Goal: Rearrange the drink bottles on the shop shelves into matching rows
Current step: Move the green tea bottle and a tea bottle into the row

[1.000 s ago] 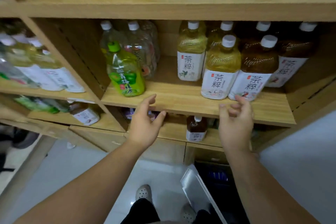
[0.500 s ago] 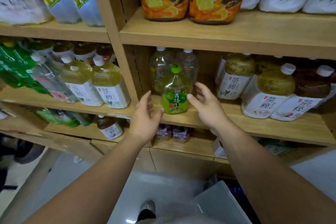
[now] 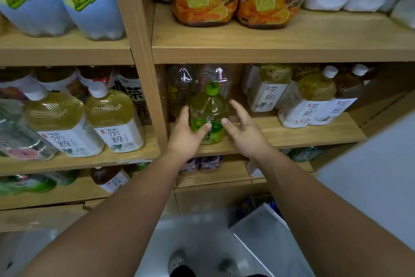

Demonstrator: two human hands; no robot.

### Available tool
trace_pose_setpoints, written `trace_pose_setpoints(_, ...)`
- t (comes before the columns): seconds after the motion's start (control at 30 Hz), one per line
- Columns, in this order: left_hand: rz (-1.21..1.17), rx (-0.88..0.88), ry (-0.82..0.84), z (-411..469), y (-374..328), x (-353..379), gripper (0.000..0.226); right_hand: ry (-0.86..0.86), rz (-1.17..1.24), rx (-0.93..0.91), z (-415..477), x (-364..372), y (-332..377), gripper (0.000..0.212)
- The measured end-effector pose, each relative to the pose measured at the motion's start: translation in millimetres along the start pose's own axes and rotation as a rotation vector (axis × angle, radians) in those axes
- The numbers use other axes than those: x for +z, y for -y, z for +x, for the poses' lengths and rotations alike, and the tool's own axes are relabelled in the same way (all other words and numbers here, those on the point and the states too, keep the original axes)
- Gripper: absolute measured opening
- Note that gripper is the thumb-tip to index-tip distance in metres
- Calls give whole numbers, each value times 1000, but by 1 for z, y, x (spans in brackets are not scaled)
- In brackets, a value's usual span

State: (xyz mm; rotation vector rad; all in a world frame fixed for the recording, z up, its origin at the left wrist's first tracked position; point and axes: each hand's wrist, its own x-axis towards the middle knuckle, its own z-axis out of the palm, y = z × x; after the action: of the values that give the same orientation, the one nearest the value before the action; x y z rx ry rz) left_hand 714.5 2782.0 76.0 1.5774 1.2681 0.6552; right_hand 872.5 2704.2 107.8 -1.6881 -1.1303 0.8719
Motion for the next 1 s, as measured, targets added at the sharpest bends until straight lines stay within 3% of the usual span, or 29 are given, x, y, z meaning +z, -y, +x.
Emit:
trace_pose_setpoints(0.27,-84,65,-36,-21,2,2,80,1,109,-87,-18,-3,-3,50)
trace_pose_setpoints(0.47,-105,90,-137,-68,4,9,82,36,142,-131,-51,-6,-21,51)
trace_pose_setpoints(1.0,-134,-79,-347,-206,66,-36,72,318,275,-104,-140,77,-50,55)
